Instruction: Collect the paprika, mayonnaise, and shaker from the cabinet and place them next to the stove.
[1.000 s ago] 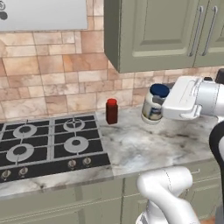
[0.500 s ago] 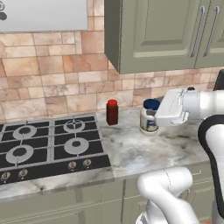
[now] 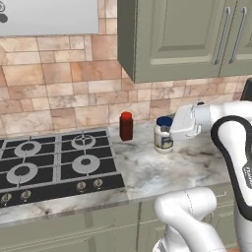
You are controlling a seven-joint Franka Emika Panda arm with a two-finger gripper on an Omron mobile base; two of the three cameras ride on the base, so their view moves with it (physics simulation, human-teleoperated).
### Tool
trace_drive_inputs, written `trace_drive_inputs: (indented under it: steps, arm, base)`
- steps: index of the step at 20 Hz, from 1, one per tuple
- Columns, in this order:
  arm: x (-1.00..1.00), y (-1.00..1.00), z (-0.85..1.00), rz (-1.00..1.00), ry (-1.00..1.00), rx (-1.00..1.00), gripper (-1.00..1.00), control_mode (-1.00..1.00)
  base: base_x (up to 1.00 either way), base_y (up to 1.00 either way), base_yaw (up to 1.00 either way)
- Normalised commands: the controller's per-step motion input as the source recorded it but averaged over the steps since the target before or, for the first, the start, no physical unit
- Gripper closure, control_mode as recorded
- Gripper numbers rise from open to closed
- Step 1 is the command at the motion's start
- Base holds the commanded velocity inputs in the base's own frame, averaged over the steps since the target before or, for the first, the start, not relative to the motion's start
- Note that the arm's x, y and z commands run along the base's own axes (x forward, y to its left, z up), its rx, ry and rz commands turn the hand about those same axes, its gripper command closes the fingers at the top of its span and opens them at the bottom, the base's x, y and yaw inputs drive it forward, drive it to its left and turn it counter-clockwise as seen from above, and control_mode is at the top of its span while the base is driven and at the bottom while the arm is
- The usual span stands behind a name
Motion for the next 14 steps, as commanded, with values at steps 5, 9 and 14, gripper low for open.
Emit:
trace_drive_inputs:
  steps: [5, 9, 14]
  arm:
    - [0.55, -0.15, -0.31, 0.09, 0.0, 0.0, 1.0, -1.0]
    - [0.66, -0.21, -0.44, 0.11, 0.01, 0.0, 1.0, -1.0]
    - [0.69, -0.13, -0.54, 0.1, 0.05, 0.0, 1.0, -1.0]
  base:
    - [0.0, 0.0, 0.0]
    - [0.0, 0.0, 0.0]
    - [0.0, 0.0, 0.0]
